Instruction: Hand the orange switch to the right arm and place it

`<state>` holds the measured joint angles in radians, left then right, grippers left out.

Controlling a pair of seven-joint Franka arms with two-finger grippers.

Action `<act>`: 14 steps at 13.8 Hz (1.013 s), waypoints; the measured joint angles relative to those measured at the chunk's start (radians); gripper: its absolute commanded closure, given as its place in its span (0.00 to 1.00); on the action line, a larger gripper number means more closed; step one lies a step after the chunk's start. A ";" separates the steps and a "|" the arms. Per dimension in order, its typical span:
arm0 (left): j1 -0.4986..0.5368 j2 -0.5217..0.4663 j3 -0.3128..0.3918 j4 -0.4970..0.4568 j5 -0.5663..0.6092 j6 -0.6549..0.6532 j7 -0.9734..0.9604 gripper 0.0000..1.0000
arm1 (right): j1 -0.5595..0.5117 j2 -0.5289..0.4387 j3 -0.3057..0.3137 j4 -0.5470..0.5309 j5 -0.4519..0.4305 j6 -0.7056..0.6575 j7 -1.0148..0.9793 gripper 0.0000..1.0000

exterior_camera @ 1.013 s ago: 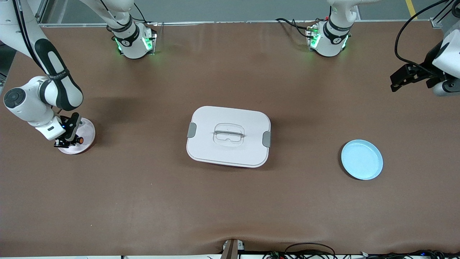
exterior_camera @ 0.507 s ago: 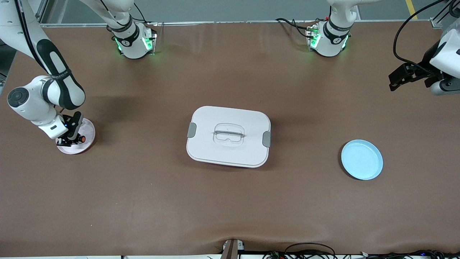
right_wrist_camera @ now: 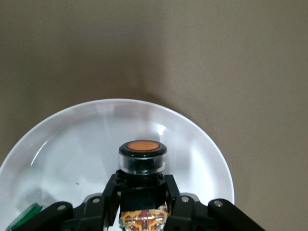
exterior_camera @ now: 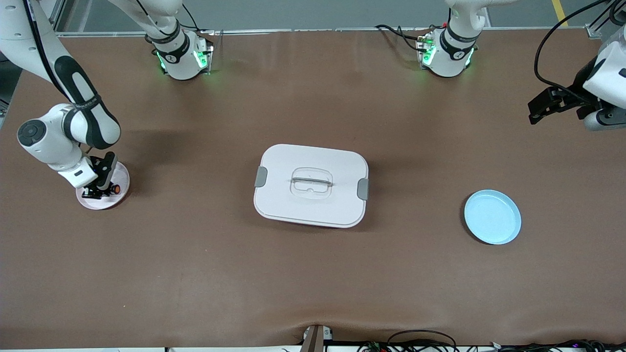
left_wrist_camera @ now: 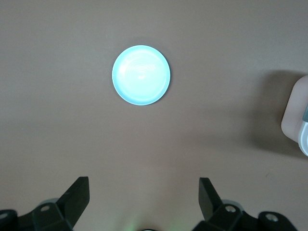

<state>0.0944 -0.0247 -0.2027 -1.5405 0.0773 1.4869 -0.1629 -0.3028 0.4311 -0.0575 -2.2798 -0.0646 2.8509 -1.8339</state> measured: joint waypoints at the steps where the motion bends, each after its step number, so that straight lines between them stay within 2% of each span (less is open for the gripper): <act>1: 0.000 0.000 0.000 0.000 0.000 0.000 0.000 0.00 | 0.001 0.000 0.000 0.000 0.000 0.001 0.001 0.00; 5: -0.002 0.000 0.000 -0.006 0.000 0.005 0.000 0.00 | 0.010 -0.001 0.001 0.001 0.000 -0.006 0.029 0.00; 7: -0.002 0.000 0.000 -0.006 0.000 0.006 0.000 0.00 | 0.019 -0.015 0.001 0.016 0.000 -0.064 0.061 0.00; 11: -0.002 0.000 0.000 -0.006 -0.031 0.019 0.000 0.00 | 0.049 -0.087 0.002 0.102 0.000 -0.312 0.156 0.00; 14: -0.003 0.000 0.000 -0.006 -0.032 0.025 0.000 0.00 | 0.092 -0.150 0.002 0.163 0.000 -0.504 0.324 0.00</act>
<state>0.0918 -0.0246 -0.2030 -1.5468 0.0452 1.5122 -0.1625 -0.2104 0.2814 -0.0559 -2.1167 -0.0651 2.3472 -1.5102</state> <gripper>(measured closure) 0.000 0.000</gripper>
